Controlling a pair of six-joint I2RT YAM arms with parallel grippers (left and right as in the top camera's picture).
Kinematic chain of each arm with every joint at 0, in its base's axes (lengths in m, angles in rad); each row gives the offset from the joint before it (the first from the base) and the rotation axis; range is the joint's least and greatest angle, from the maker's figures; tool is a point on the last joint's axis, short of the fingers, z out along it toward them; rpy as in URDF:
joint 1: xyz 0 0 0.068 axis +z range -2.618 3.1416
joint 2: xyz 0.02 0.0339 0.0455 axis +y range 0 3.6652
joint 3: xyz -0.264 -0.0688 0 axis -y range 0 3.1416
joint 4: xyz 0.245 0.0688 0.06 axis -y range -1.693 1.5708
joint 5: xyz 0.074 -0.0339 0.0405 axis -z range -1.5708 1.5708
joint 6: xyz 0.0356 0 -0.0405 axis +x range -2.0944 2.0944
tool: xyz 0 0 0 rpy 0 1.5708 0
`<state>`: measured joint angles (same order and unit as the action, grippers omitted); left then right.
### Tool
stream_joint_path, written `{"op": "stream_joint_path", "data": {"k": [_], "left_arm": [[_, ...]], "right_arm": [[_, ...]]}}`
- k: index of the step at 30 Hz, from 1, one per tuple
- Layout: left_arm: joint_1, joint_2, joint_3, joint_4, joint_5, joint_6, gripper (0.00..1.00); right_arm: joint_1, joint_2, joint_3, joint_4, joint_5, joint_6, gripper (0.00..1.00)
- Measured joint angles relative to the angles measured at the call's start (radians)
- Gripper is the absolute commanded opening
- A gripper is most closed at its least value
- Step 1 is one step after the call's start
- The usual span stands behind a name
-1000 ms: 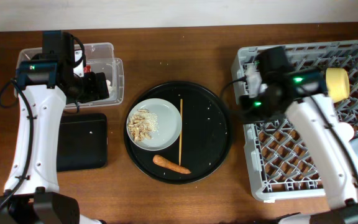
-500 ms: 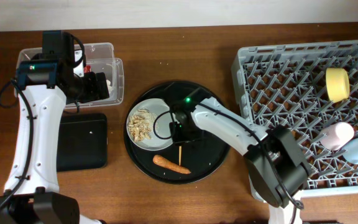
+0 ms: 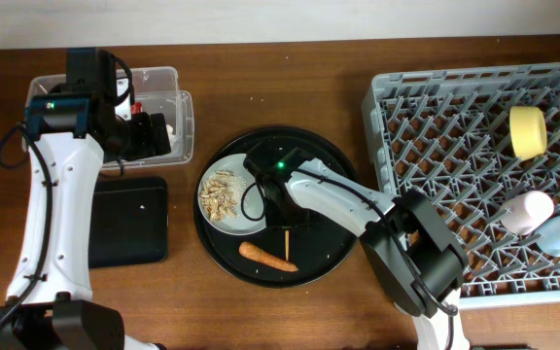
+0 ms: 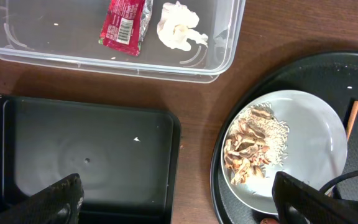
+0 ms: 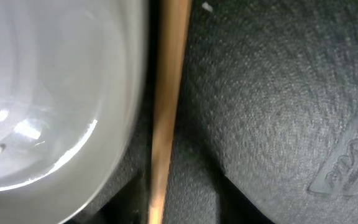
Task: Sort waste into correct bins and load items into the dishwasher rack
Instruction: 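Grasp the second chopstick with the right gripper and put it in the rack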
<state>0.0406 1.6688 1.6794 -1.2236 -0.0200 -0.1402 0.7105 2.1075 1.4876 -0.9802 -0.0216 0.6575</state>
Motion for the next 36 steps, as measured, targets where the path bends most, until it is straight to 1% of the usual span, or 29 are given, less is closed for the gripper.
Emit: {"op": "stream_joint_path", "data": {"k": [1, 3, 10, 12, 14, 15, 16, 19, 20, 22, 25, 30, 31, 32, 33, 36], "left_arm": [[0.0, 0.0, 0.0, 0.0, 0.0, 0.0, 0.96], [0.0, 0.0, 0.0, 0.0, 0.0, 0.0, 0.96], [0.0, 0.0, 0.0, 0.0, 0.0, 0.0, 0.97], [0.0, 0.0, 0.0, 0.0, 0.0, 0.0, 0.97], [0.0, 0.0, 0.0, 0.0, 0.0, 0.0, 0.97], [0.0, 0.0, 0.0, 0.0, 0.0, 0.0, 0.97], [0.0, 0.0, 0.0, 0.0, 0.0, 0.0, 0.97], [0.0, 0.0, 0.0, 0.0, 0.0, 0.0, 0.97], [0.0, 0.0, 0.0, 0.0, 0.0, 0.0, 0.97], [0.0, 0.0, 0.0, 0.0, 0.0, 0.0, 0.97], [0.0, 0.0, 0.0, -0.002, 0.0, 0.0, 0.97], [0.0, 0.0, 0.0, -0.011, 0.0, 0.0, 0.97], [0.0, 0.0, 0.0, -0.011, 0.0, 0.0, 0.97], [0.0, 0.0, 0.0, -0.011, 0.0, 0.0, 0.97], [0.0, 0.0, 0.0, -0.011, 0.0, 0.0, 0.97], [0.0, 0.0, 0.0, -0.011, 0.0, 0.0, 0.98]], "right_arm": [[0.0, 0.002, 0.002, -0.008, -0.002, 0.017, 0.05], [-0.003, 0.002, 0.002, -0.017, -0.001, 0.043, 0.04], [-0.007, 0.002, 0.006, -0.039, -0.001, 0.046, 0.04], [-0.04, -0.002, 0.014, -0.088, 0.015, 0.04, 0.04], [-0.103, -0.054, 0.026, -0.116, 0.031, 0.005, 0.04], [-0.132, -0.087, 0.035, -0.129, 0.033, -0.022, 0.04], [-0.171, -0.14, 0.048, -0.177, 0.035, -0.074, 0.04], [-0.309, -0.329, 0.08, -0.306, 0.048, -0.266, 0.04], [-0.365, -0.391, 0.081, -0.366, 0.05, -0.349, 0.04], [-0.444, -0.432, 0.083, -0.426, 0.052, -0.435, 0.04], [-0.534, -0.435, 0.057, -0.438, 0.053, -0.505, 0.04], [-0.551, -0.435, -0.129, -0.345, 0.063, -0.537, 0.04], [-0.551, -0.435, -0.156, -0.324, 0.064, -0.538, 0.09], [-0.551, -0.435, -0.166, -0.319, 0.067, -0.538, 0.18], [-0.551, -0.435, -0.166, -0.315, 0.067, -0.54, 0.23], [-0.551, -0.435, -0.166, -0.308, 0.075, -0.547, 0.28]]}}
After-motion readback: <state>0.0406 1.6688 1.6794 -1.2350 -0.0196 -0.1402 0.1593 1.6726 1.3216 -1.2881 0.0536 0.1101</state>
